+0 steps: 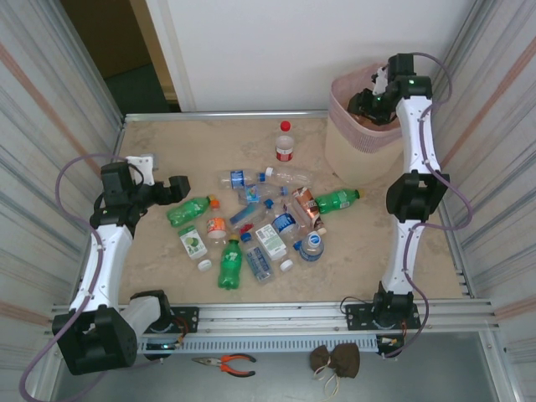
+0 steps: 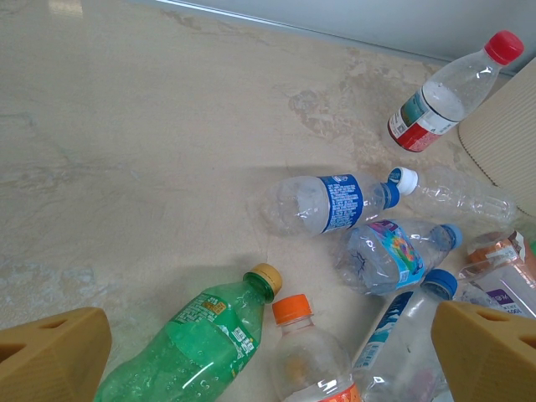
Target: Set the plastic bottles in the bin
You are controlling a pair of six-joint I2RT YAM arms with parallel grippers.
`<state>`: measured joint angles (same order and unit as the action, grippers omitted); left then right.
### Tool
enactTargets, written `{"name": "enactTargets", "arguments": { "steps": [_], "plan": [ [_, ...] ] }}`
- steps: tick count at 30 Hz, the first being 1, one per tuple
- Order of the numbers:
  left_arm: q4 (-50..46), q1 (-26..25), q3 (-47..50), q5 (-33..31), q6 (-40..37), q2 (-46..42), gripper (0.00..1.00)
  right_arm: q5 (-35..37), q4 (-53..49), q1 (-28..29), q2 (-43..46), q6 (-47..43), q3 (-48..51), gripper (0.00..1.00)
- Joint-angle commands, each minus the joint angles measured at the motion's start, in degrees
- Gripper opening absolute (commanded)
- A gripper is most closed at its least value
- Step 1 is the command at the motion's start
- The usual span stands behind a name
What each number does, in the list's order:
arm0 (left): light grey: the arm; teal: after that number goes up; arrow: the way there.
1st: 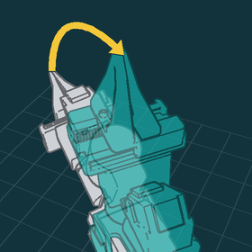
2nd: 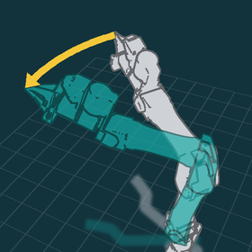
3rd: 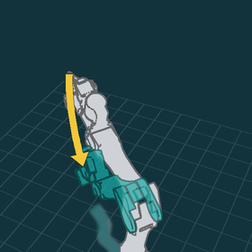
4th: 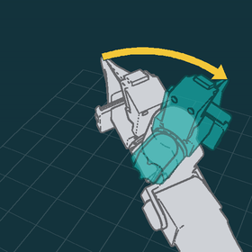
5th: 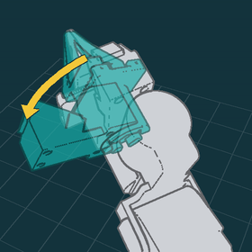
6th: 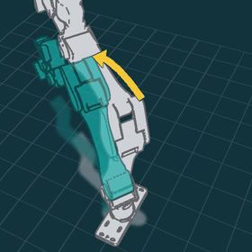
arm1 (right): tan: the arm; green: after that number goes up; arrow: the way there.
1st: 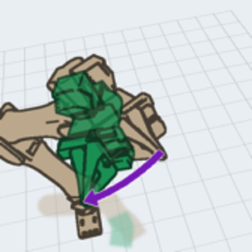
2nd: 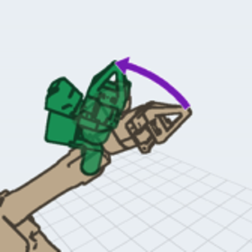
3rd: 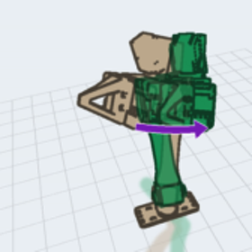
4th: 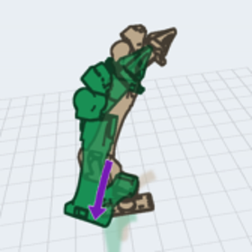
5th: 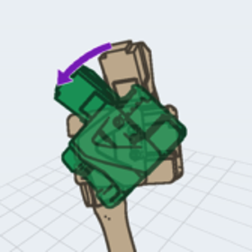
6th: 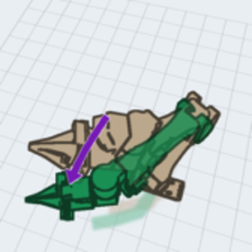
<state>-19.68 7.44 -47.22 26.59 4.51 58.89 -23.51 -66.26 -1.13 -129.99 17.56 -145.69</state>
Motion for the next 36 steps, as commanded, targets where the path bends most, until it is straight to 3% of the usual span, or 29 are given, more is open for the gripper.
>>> {"name": "enactTargets", "arguments": {
  "steps": [1, 5, 17, 29, 36],
  "plan": [
    [0.0, 0.3, 0.4, 0.7, -0.1, -0.9, 0.99, -7.7, 4.5, 0.4, -2.3, 4.9, -1.5, 0.49],
    [0.0, 0.2, 0.4, 0.8, -0.2, -0.9, 0.99, -9.4, 8.4, 0.1, -4.3, 7.6, -1.4, 0.52],
    [-0.5, 0.4, 0.3, 0.3, -0.1, -0.7, 0.99, -5.1, 10.6, -1.3, -7.1, 7.9, 0.5, 0.76],
    [-5.8, 0.3, -3.0, -3.2, 2.1, 2.5, 0.98, 8.3, 5.7, -0.6, 1.8, 3.9, 2.8, 0.80],
    [-12.6, 0.2, -7.1, -4.3, 3.9, 7.7, 0.92, 11.3, 3.8, 0.3, 8.3, 1.9, 5.6, 0.81]
  ]
}}
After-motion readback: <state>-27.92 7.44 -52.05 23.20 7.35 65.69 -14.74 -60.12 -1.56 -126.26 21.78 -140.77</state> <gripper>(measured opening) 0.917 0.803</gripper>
